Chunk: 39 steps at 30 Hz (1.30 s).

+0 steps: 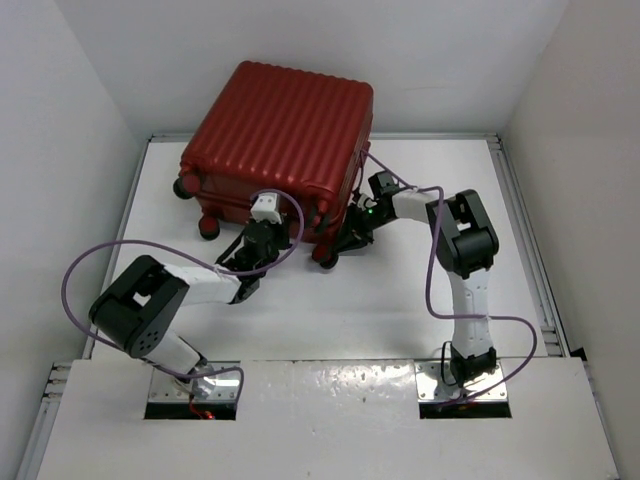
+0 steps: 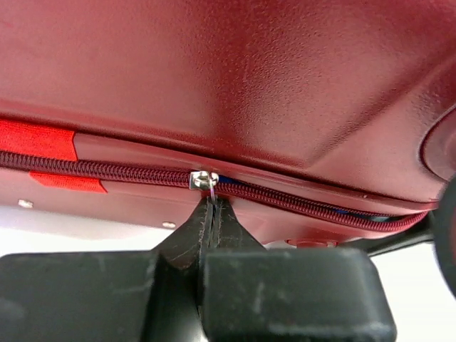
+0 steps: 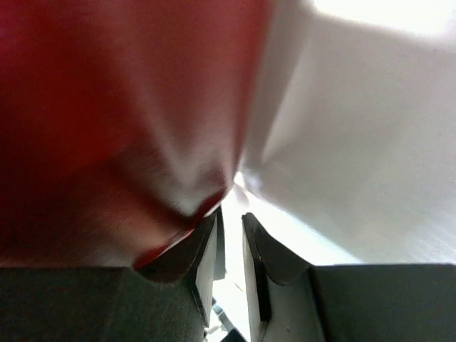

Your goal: Pack the luggage

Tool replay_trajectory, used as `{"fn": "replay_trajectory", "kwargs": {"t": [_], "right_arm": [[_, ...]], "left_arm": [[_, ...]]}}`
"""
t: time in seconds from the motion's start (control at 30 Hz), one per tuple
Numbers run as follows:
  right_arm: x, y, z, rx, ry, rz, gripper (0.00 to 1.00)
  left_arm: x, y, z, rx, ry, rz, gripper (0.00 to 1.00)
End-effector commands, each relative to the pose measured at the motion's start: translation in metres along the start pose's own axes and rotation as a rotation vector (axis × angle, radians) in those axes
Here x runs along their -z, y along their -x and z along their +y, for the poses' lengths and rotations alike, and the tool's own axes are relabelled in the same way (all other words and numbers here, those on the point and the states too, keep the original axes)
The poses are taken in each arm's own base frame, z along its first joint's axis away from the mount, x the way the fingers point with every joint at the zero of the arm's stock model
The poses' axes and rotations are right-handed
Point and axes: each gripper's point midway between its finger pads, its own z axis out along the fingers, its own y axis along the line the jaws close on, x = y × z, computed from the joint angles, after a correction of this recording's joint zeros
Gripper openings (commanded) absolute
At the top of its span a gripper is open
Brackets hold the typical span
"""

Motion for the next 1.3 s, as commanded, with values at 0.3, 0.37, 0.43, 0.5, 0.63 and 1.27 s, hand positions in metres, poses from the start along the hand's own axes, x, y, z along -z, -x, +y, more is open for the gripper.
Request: {"fn": "replay_trajectory", "kwargs": {"t": [0.3, 0.37, 0.43, 0.5, 0.63, 1.27], "right_arm": [[0.011, 0.028, 0.140, 0.301, 0.437, -0.032, 0.23], [0.010, 0.034, 0.149, 0.293, 0.446, -0.036, 0.20], [0.011, 0.031, 0.158, 0.310, 0.460, -0.025, 0.20], [0.010, 0.030, 0.161, 0.322, 0.462, -0.024, 0.20], [0.005, 0.023, 0.165, 0.328, 0.453, -0.031, 0.18], [0.022, 0.061, 0.160, 0.621, 0.222, -0.241, 0.34]], "left_arm": [[0.043, 0.028, -0.113, -0.074, -0.623, -0.143, 0.00], [0.057, 0.031, -0.123, -0.114, -0.665, -0.173, 0.00], [0.071, 0.027, -0.130, -0.162, -0.704, -0.184, 0.00], [0.079, 0.031, -0.136, -0.179, -0.726, -0.209, 0.00], [0.098, 0.031, -0.154, -0.211, -0.771, -0.237, 0.00], [0.037, 0.055, -0.159, -0.040, -0.289, -0.159, 0.00]]}}
